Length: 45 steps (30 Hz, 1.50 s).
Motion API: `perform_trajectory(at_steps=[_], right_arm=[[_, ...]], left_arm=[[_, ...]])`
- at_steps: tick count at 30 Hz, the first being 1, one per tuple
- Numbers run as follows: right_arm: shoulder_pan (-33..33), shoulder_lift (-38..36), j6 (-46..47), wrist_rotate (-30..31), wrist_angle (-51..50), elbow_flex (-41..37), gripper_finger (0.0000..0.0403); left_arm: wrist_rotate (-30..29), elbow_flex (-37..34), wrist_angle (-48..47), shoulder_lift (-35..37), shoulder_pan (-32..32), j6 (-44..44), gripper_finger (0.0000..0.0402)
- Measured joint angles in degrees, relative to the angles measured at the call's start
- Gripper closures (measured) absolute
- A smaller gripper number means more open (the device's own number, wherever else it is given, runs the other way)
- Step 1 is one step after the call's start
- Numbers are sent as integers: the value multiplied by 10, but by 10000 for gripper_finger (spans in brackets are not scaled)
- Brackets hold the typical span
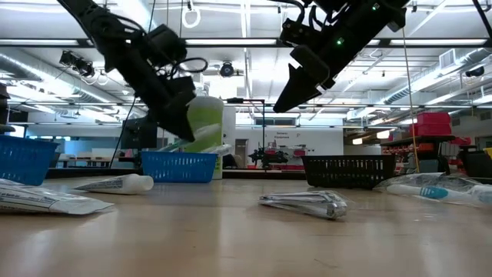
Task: Pick & Place Travel size toiletries
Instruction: Put the green toothbrush into the top blue bin, then put the white toothpaste into the yellow bin
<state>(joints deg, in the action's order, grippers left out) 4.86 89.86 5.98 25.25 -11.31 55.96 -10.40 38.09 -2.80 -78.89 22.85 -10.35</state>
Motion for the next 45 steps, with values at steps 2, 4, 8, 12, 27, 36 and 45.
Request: perform_trajectory(at_steps=[2, 4, 8, 12, 27, 36, 45], right_arm=[[0, 0, 0, -4, 3, 0, 214], [0, 0, 0, -4, 4, 0, 213], [0, 0, 0, -4, 5, 0, 213], [0, 0, 0, -4, 9, 0, 214], [2, 0, 33, -65, 43, 0, 211], [58, 0, 193, -123, -39, 0, 225], [135, 0, 301, -122, -75, 0, 231]], left_arm=[[-14, -5, -8, 0, 4, 9, 328], [-20, -5, -2, 0, 4, 32, 310], [-17, -6, 4, 0, 4, 46, 274], [-20, -6, 46, 0, 3, 46, 248], [134, -6, 176, 10, -110, 57, 261], [59, -6, 176, 10, -194, 100, 260], [70, -6, 168, 10, -217, 80, 262]])
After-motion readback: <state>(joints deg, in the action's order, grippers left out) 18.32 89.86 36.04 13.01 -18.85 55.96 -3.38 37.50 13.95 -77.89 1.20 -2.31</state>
